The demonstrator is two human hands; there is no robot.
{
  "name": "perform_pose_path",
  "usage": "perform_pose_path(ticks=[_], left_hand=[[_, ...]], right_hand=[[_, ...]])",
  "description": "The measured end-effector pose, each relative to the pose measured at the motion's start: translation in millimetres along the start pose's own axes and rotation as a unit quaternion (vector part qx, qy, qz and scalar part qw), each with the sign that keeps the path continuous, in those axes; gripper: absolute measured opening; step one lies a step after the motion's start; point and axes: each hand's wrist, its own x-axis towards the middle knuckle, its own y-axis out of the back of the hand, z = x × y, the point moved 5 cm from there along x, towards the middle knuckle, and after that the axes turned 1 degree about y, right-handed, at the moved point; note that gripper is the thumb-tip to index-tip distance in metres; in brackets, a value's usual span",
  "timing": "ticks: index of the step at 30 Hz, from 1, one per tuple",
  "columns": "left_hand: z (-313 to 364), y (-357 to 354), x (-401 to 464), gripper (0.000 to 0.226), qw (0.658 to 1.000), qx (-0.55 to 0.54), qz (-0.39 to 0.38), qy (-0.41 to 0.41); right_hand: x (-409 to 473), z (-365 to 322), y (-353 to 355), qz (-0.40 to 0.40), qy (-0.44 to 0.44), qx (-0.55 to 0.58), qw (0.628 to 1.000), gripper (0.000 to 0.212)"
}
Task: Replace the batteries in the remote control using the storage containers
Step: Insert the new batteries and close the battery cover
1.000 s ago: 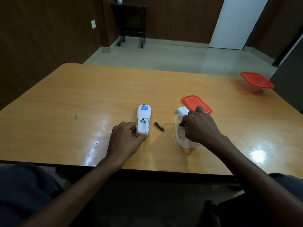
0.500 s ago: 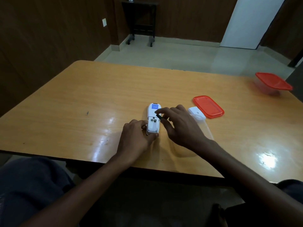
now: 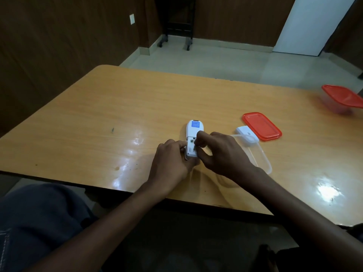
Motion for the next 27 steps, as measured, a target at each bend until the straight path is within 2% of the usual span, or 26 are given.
perform_pose_path(ticks=[4,7,11,16,22,25,27], left_hand=[[-2,-1,0,0.049,1.0,0.016,0.005,-0.018],[-1,-1,-1,0.048,1.0,0.021,0.009,-0.021],[-1,-1,0,0.049,1.0,0.018,0.006,-0.025],[-1,-1,0,0.049,1.0,0.012,0.005,-0.02],[-1,0,-1,0.049,1.0,0.018,0.004,-0.019],[1,1,-1,0.053,1.0,0.014,0.005,-0.011],[2,1,-1,0.055,1.0,0.011,0.005,-0.001]], right_hand=[[-2,-11,-1,-0.045,0.083,-0.052,0.994,0.005],[-2,-13,-2,-0.053,0.094,-0.067,0.992,0.011],[0,-12,-3,-0.064,0.078,-0.072,0.992,0.02],[0,-7,-9,-0.084,0.047,-0.067,0.993,0.011],[2,-1,-11,-0.117,0.01,-0.061,0.991,0.045],[1,4,-3,-0.108,-0.013,-0.047,0.993,0.037],[-1,12,6,-0.072,-0.041,-0.055,0.995,0.033]])
